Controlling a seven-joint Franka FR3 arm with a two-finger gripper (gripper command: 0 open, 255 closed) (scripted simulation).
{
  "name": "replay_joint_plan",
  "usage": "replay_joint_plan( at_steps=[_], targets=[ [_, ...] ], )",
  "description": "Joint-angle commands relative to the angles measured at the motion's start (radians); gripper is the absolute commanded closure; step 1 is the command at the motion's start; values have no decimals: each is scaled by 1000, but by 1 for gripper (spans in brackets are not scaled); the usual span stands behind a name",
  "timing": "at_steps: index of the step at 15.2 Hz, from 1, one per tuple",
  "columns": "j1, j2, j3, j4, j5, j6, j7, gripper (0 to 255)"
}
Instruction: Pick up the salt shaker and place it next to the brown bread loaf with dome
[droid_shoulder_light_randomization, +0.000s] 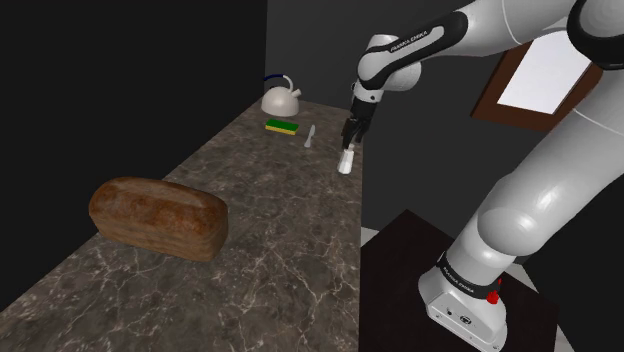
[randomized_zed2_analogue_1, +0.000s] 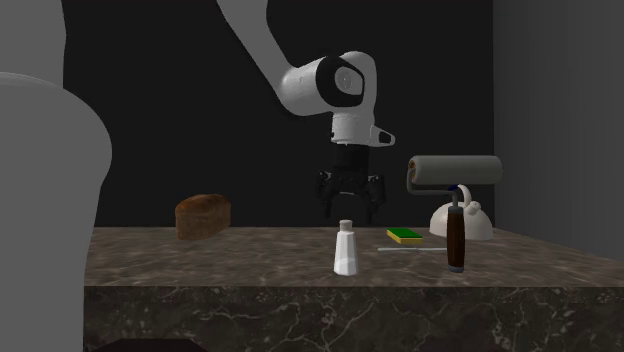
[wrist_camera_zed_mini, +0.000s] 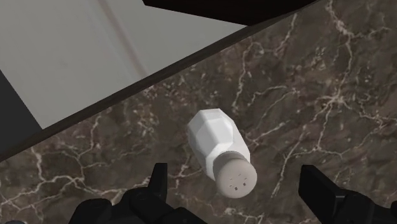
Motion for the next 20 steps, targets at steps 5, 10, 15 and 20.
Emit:
replay_joint_plan(
  at_steps=[5,10,15,20],
  targets=[
    [2,30,-1,-21,11,50,-8,0],
    [2,29,-1,-21,11,50,-8,0],
    [2,29,-1,-21,11,49,-8,255],
    [2,30,-1,-21,11,50,-8,255]
  ],
)
